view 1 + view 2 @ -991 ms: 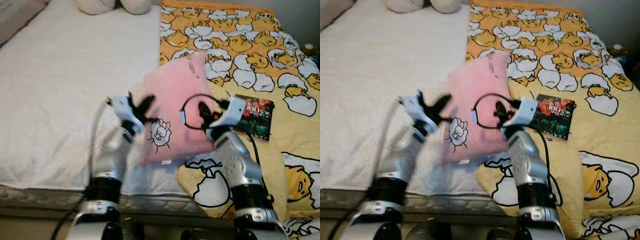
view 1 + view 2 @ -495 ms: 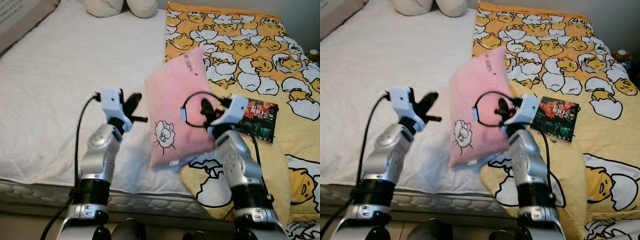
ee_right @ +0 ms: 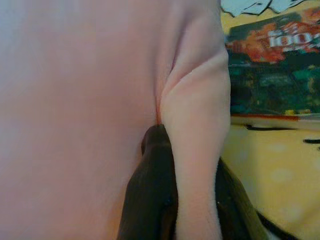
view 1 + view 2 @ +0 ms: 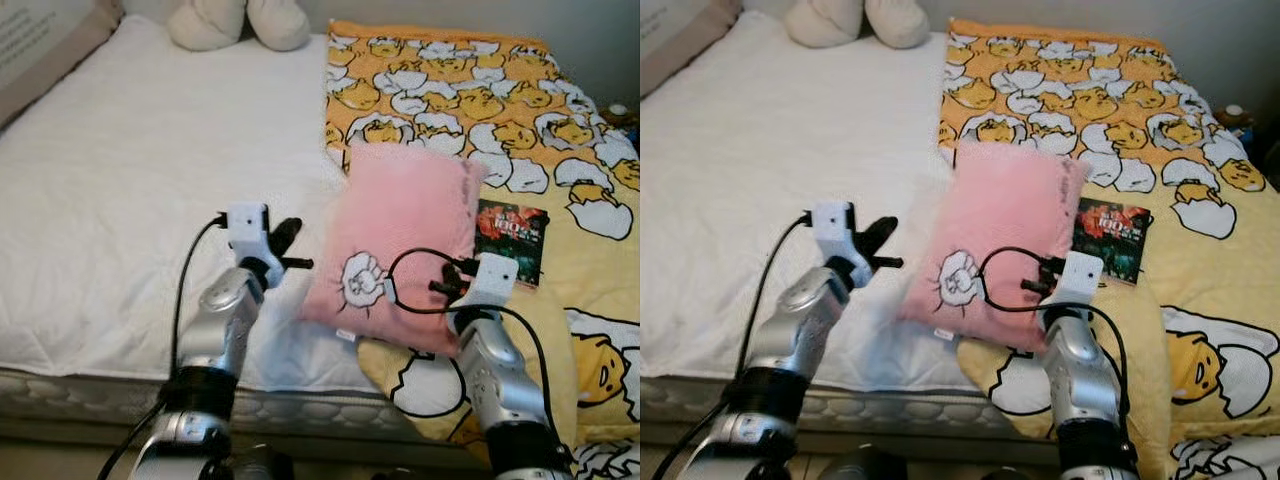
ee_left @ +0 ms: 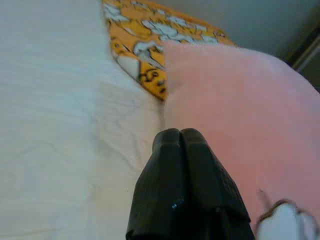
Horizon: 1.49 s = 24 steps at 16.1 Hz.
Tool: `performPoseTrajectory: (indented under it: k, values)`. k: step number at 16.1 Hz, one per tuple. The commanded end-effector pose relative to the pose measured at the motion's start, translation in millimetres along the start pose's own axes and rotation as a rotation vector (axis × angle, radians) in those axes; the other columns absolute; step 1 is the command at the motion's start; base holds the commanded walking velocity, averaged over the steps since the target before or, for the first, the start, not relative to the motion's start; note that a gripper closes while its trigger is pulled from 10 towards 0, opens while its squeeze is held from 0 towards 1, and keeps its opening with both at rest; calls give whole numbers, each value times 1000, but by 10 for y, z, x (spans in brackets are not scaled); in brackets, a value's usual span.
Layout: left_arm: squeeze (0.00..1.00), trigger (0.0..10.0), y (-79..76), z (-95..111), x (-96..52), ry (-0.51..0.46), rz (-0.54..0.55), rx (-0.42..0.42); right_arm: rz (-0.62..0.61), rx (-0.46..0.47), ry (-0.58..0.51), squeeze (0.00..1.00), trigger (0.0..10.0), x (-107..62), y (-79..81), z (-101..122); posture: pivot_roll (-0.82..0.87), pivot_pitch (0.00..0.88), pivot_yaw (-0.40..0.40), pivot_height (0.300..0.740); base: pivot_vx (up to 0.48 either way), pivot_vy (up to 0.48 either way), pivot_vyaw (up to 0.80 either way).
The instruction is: Clean up the room
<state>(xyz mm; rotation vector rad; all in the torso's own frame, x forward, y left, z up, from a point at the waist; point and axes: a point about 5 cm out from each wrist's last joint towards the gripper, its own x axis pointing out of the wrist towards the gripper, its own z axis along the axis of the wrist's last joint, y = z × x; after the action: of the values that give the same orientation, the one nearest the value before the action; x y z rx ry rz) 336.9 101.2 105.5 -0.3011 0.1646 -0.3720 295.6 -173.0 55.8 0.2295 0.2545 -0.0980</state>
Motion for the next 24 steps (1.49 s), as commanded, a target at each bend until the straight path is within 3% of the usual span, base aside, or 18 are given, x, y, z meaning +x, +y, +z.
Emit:
performPoseTrajectory:
  k: [1,2,6,9,12,17,20,24]
  values:
    - [0,10000,-5,-55,67,26,-9,-24,23,25,-1,0,0,9,49,15,-75,22,9,740,0,0,0]
    - [1000,10000,20,-95,109,44,-16,-45,49,29,-11,0,0,9,84,34,-78,29,10,740,0,0,0]
    - [1000,10000,23,-19,259,80,-84,-11,189,0,-1,0,0,0,202,89,-110,50,16,740,0,0,0]
    - [1000,10000,23,30,340,125,-81,11,173,-34,9,0,0,-27,88,86,-134,61,17,740,0,0,0]
    - [1000,10000,10,33,374,144,-78,-61,129,-37,3,0,0,-45,-14,104,-144,63,11,740,0,0,0]
    - [1000,10000,-53,-85,359,195,-131,-95,155,-22,13,0,0,-2,27,131,-138,62,11,740,0,0,0]
    - [1000,10000,-18,-193,298,247,-161,-99,152,-22,11,0,0,88,-49,202,-130,51,22,740,0,0,0]
    - [1000,10000,20,-249,239,253,-196,-195,138,-34,-3,0,0,154,-129,281,-121,38,24,740,0,0,0]
